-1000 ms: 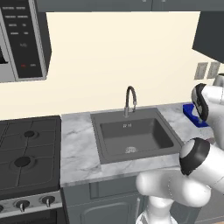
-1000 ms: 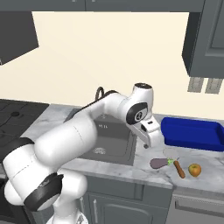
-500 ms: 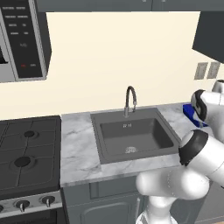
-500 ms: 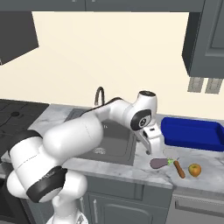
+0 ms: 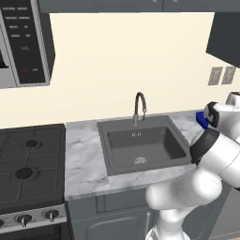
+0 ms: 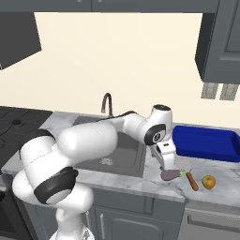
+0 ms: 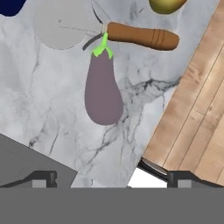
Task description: Pick up all produce items and place them in the sink. Turn on the sink faucet to wash them. Then turn the sink off and put them in the tray.
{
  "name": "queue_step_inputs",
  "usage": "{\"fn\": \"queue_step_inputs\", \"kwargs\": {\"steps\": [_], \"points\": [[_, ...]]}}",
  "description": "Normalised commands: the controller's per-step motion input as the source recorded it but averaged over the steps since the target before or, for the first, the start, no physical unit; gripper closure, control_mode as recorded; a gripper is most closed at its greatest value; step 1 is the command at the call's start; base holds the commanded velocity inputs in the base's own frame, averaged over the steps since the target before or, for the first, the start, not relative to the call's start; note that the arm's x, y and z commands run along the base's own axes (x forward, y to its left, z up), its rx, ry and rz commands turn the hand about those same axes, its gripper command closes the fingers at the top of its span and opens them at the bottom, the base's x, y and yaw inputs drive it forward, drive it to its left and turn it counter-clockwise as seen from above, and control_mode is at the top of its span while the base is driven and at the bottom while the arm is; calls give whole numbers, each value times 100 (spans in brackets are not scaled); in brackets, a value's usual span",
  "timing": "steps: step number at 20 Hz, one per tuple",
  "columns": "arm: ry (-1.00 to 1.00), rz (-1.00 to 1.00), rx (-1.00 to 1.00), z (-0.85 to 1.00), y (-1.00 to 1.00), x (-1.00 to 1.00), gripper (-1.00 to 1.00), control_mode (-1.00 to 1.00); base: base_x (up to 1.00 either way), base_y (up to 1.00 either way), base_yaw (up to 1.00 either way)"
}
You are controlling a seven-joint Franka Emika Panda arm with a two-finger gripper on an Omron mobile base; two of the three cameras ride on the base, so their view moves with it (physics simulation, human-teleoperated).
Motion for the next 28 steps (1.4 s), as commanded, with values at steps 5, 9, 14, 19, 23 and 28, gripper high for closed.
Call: {"fn": "queue_step_inputs", "kwargs": {"steps": [5,9,14,19,23,28], "points": [[2,-5,0,-27,-21,22,-100,-100,0,0,0],[3,-5,0,-25,-20,24,-100,-100,0,0,0],[3,-4,0,-27,-25,20,-100,-100,0,0,0],[5,-3,0,-28,-24,9,-100,-100,0,0,0],[3,0,0,-30,-16,0,-100,-100,0,0,0],[2,0,0,-32,-11,0,-100,-100,0,0,0]]}}
